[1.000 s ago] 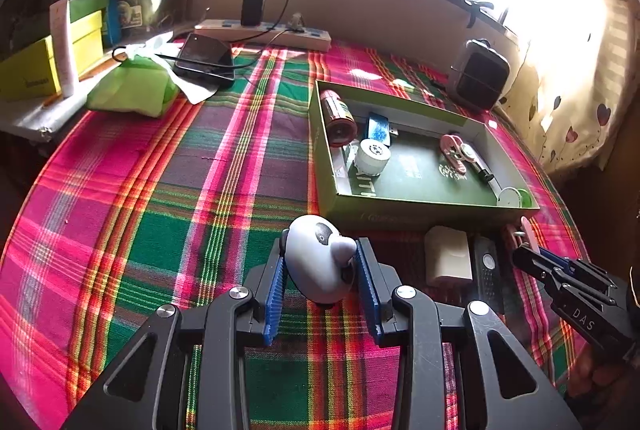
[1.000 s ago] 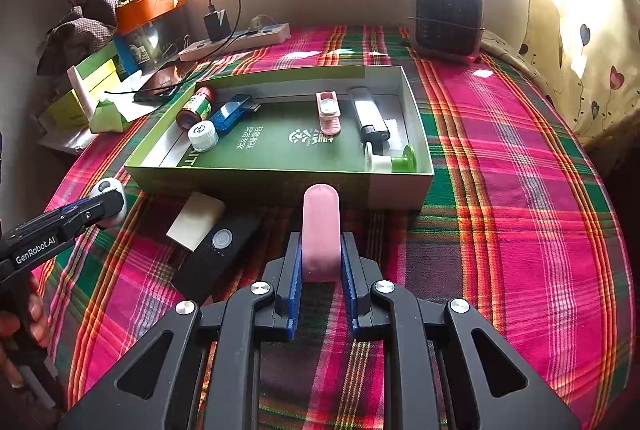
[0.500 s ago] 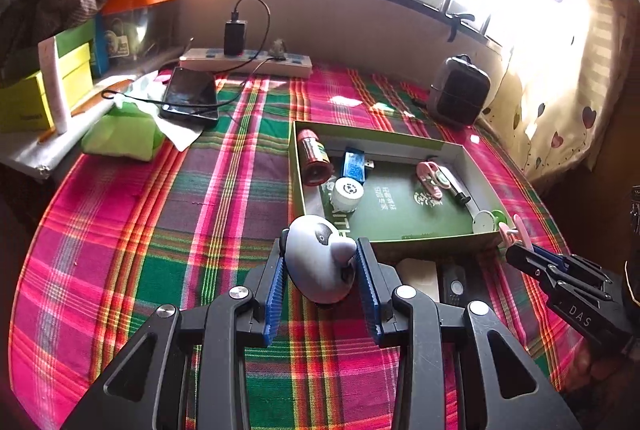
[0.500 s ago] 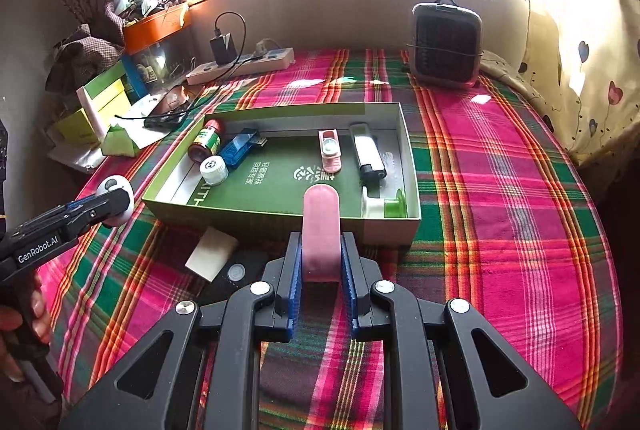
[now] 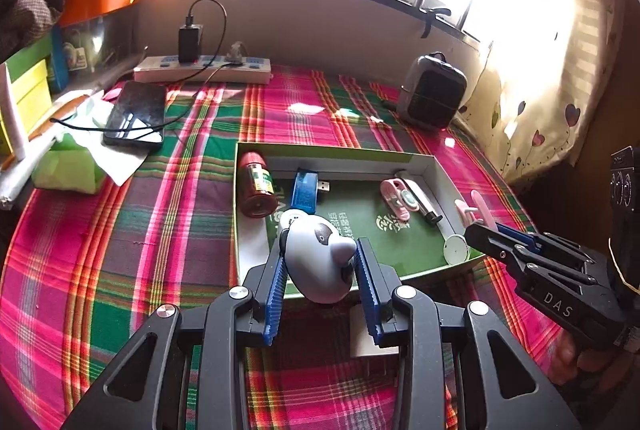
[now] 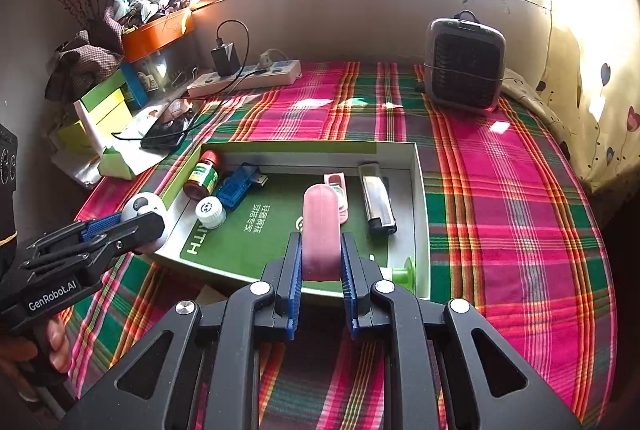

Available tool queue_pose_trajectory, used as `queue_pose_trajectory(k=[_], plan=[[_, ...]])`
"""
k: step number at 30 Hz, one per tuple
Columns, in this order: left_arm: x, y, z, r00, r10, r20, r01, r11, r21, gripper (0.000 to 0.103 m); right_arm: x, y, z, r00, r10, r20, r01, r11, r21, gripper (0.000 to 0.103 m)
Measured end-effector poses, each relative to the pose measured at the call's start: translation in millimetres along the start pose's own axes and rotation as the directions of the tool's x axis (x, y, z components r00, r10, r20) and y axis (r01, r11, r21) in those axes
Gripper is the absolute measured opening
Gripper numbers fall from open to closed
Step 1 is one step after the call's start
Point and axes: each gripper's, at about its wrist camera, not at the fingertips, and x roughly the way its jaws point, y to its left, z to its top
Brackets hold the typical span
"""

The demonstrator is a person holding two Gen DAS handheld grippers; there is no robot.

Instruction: Organize rigid objects

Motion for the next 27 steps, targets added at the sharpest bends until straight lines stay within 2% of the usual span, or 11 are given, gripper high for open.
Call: queue_pose_trajectory(k=[10,17,27], plan=[[28.0,-9.8,10.9,0.999,-0.027,-0.039,0.027,0.999,0.021,0.032,39.3,-0.7,19.1,0.998,0.024,-0.052,-0.027,0.998,-0.054,0.019],[43.6,-15.3,13.4,0.997,-0.021,-0.069,0.024,0.999,0.047,0.032,60.9,6.2,23.7,0.991,0.095,-0.091,-0.103,0.991,-0.085,0.019],[62.3,-12.5,11.6,0.994,-0.014,-0.105,0.02,0.998,0.051,0.032,84.1,8.3,27.8,0.986,0.097,-0.137,-0.113,0.988,-0.11,0.019]])
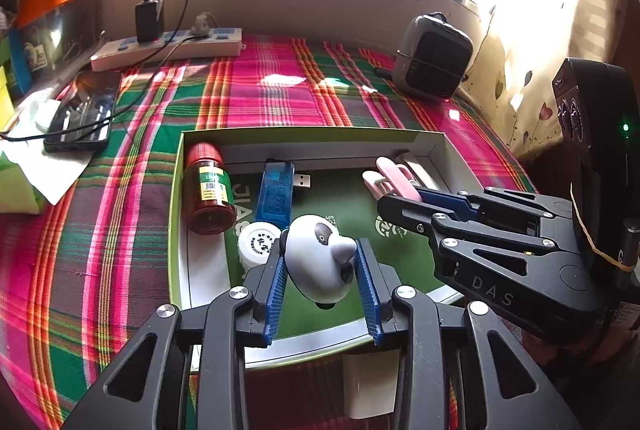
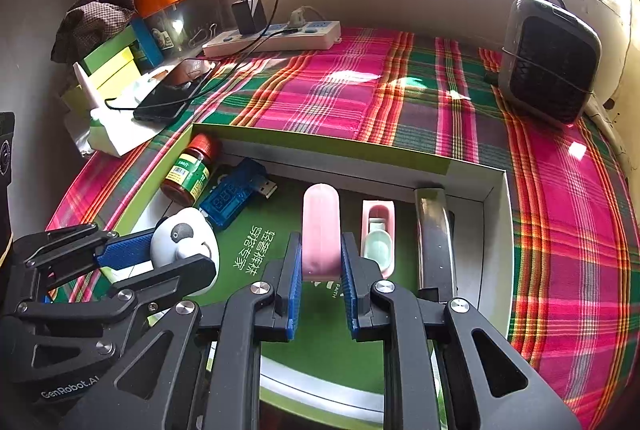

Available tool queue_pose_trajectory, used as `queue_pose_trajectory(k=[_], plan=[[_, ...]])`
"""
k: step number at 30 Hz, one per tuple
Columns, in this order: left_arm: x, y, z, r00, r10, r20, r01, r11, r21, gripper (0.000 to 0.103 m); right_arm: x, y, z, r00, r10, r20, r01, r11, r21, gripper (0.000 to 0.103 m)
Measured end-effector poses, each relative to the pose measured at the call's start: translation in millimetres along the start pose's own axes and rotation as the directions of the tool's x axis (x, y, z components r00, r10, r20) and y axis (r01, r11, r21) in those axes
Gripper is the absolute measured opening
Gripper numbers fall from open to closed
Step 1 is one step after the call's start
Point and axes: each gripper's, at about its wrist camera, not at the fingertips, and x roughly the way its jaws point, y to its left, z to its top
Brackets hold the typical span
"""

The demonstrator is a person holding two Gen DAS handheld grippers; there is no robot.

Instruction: Organize rigid objects

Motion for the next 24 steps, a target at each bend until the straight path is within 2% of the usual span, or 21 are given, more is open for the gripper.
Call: queue_pose_trajectory(k=[11,24], plan=[[10.4,-0.2,4.5,1.0,0.006,-0.012,-0.006,1.0,0.013,0.032,14.4,-5.7,3.8,0.999,-0.044,-0.007,0.044,0.999,-0.014,0.019],[21.7,-0.2,6.3,0.999,0.016,-0.031,-0.015,1.0,0.017,0.032,18.5,-10.2,4.9,0.999,-0.051,0.008,0.051,0.999,-0.015,0.019]])
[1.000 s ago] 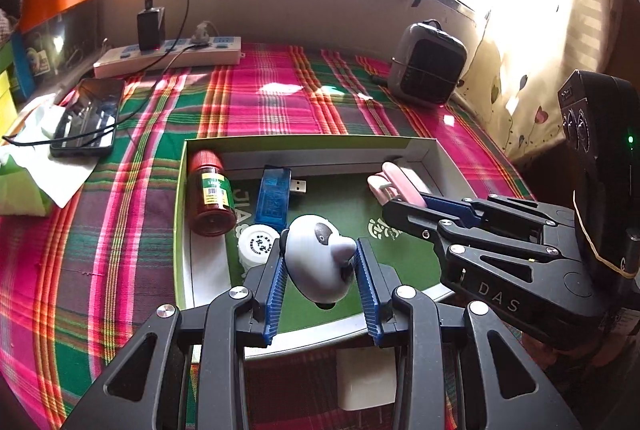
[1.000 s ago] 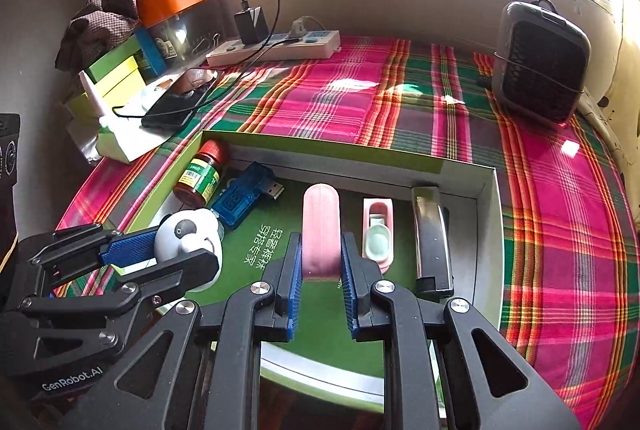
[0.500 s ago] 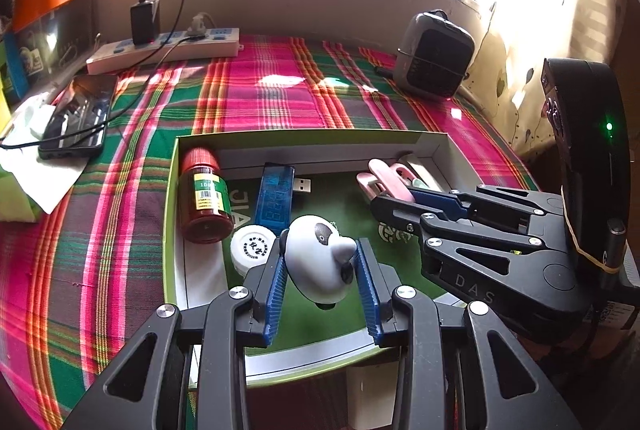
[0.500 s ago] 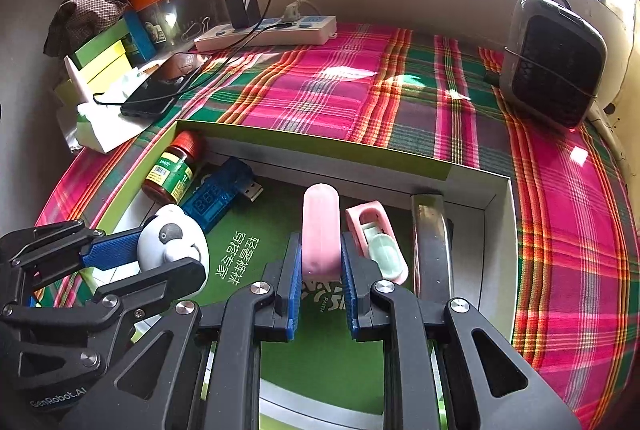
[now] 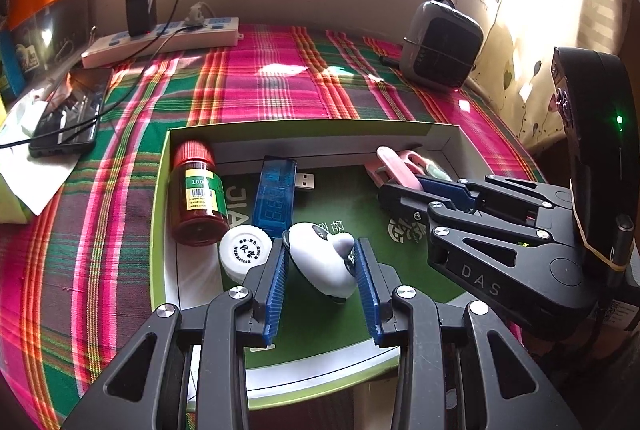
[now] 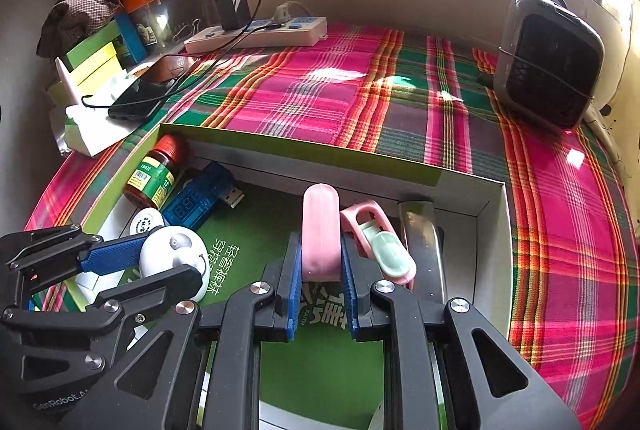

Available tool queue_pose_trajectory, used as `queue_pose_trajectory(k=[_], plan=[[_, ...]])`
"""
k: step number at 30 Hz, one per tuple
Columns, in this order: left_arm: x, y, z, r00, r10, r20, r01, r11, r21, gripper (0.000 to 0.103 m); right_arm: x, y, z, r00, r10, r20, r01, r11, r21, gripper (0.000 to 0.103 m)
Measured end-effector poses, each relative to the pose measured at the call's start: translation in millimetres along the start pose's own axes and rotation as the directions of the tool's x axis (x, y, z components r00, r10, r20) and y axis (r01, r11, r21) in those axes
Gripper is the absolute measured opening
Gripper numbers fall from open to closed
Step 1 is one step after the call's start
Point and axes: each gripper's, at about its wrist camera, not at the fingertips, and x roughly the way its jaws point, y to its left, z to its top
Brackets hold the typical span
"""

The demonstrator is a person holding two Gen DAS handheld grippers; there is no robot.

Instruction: Organize rigid objects

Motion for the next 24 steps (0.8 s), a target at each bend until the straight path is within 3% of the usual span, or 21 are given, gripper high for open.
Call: queue_pose_trajectory(k=[13,24], plan=[[2.6,-1.4,-1.3,1.0,0.008,-0.01,-0.008,1.0,0.011,0.033,-0.6,-0.5,-0.2,1.0,0.011,0.01,-0.011,1.0,0.008,0.02],[1.7,-3.0,-2.0,1.0,0.016,-0.006,-0.016,1.0,0.018,0.034,-4.5,4.5,1.2,0.999,0.027,0.025,-0.027,1.0,-0.002,0.036]])
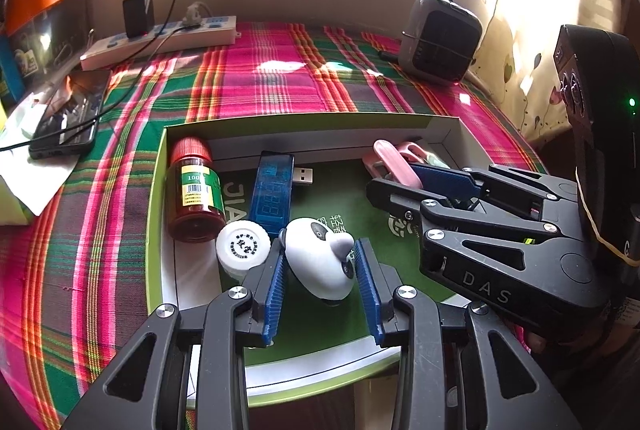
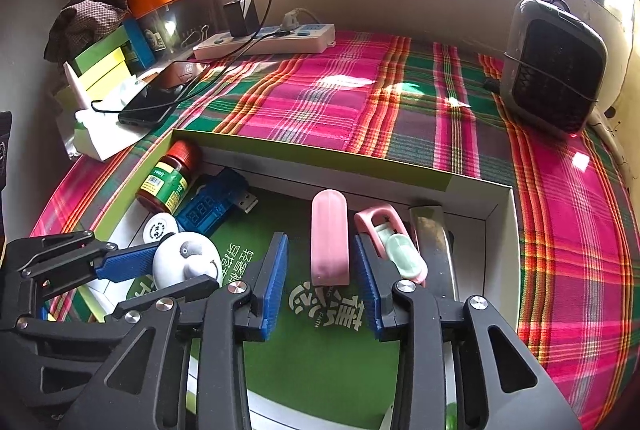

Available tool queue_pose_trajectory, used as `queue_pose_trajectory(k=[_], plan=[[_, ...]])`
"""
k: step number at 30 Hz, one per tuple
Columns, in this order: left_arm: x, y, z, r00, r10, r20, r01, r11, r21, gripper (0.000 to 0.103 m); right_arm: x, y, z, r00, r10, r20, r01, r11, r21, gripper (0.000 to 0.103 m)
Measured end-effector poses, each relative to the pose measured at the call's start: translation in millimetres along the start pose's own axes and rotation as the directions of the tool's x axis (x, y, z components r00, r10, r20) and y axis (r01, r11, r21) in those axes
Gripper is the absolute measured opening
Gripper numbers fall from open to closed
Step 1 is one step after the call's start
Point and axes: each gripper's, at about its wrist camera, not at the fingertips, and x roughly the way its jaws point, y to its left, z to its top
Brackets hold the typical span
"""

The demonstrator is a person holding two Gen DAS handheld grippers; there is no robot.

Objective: Organize rigid objects
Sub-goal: 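Open the right tool to release the pink bar while the left tool releases the gadget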

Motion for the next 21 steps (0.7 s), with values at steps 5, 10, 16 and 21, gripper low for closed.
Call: queue_pose_trajectory(k=[5,10,16,21], plan=[[-4.5,0.3,0.0,1.0,-0.004,0.012,0.004,1.0,-0.002,0.037,-4.6,-0.1,0.6,1.0,0.001,0.018,-0.001,1.0,0.009,0.036],[-9.5,-0.7,-1.9,1.0,0.004,0.017,-0.004,1.0,0.0,0.039,-9.2,1.3,-0.5,1.0,0.005,0.026,-0.006,1.0,0.013,0.036],[-19.2,-0.4,-6.0,1.0,0.012,0.027,-0.012,1.0,-0.002,0.041,-20.8,5.0,-2.6,0.999,0.008,0.047,-0.009,1.0,0.018,0.037],[-30.3,-1.6,-10.7,0.999,0.01,0.041,-0.01,1.0,0.0,0.041,-32.1,10.0,-7.4,0.998,0.009,0.063,-0.011,1.0,0.022,0.037]])
